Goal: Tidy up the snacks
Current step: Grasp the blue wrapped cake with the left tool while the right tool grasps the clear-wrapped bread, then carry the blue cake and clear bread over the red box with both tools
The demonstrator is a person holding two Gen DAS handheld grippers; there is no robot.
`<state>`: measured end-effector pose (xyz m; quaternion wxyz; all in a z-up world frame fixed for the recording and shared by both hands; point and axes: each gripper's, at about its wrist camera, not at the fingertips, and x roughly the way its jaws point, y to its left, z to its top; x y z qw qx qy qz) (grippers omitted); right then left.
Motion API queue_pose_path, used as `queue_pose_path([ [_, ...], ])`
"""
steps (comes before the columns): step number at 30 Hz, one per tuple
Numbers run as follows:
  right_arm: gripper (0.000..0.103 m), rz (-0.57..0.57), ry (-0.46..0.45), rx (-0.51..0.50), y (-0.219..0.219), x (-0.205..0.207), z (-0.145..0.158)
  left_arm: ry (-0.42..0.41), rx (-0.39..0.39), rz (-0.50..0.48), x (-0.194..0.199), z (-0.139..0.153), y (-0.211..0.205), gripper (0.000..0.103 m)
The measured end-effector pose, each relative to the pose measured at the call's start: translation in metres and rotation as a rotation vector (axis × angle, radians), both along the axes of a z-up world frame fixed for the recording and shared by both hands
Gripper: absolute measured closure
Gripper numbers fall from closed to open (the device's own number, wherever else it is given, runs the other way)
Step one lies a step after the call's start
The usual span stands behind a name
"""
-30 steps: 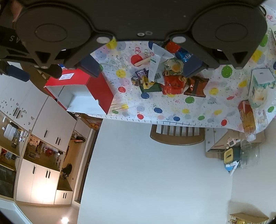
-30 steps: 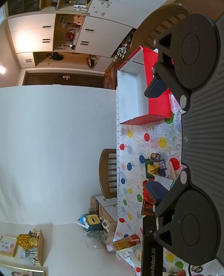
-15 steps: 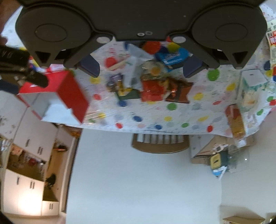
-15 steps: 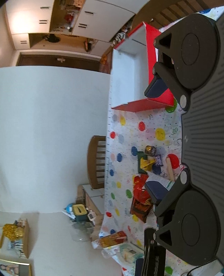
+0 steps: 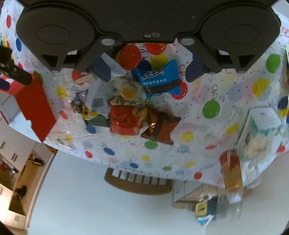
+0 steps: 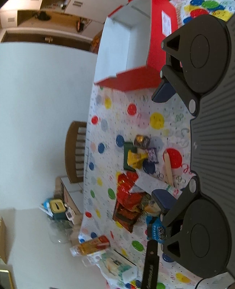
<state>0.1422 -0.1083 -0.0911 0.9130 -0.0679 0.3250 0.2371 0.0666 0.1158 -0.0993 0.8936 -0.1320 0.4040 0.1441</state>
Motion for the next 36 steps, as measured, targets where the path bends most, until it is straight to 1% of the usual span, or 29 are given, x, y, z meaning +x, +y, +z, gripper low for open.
queue_pose_path([
  [6,0.0,0.065,0.049,0.002,0.028,0.022,-0.017,0.056,-0.004,0.035,0.021,-0.021,0.01,0.014],
  [7,0.003,0.077,0.06,0.006,0.034,0.026,-0.02,0.063,-0.004,0.04,0.025,-0.024,0.012,0.014],
  [8,0.008,0.088,0.076,0.012,0.038,0.03,-0.023,0.068,-0.004,0.045,0.028,-0.026,0.013,0.014],
  [10,0.01,0.103,0.103,0.016,0.048,0.038,-0.03,0.077,0.0,0.048,0.034,-0.031,0.013,0.014],
  [13,0.023,0.12,0.125,0.007,0.061,0.045,-0.038,0.098,0.008,0.052,0.043,-0.039,0.014,0.014],
  [15,0.025,0.127,0.157,0.021,0.067,0.051,-0.043,0.113,-0.011,0.058,0.047,-0.045,0.016,0.019],
  [17,0.03,0.12,0.173,0.025,0.071,0.056,-0.047,0.12,-0.03,0.061,0.051,-0.049,0.018,0.021],
  [19,0.04,0.104,0.211,0.035,0.074,0.063,-0.052,0.129,-0.04,0.073,0.055,-0.052,0.02,0.021],
  [21,0.042,0.079,0.251,0.048,0.075,0.071,-0.057,0.138,-0.05,0.084,0.058,-0.055,0.022,0.024],
  [23,0.048,0.06,0.297,0.064,0.075,0.078,-0.061,0.153,-0.054,0.094,0.062,-0.058,0.024,0.027],
  [25,0.05,0.045,0.337,0.101,0.073,0.083,-0.063,0.171,-0.056,0.104,0.066,-0.061,0.026,0.03],
  [29,0.067,0.04,0.374,0.134,0.076,0.086,-0.064,0.179,-0.068,0.104,0.069,-0.063,0.029,0.035],
  [32,0.071,0.039,0.377,0.138,0.077,0.084,-0.063,0.174,-0.093,0.101,0.069,-0.064,0.031,0.042],
  [34,0.077,0.038,0.372,0.136,0.078,0.082,-0.062,0.172,-0.104,0.097,0.069,-0.064,0.031,0.045],
  [36,0.08,0.028,0.362,0.135,0.078,0.079,-0.059,0.172,-0.101,0.091,0.069,-0.064,0.031,0.047],
])
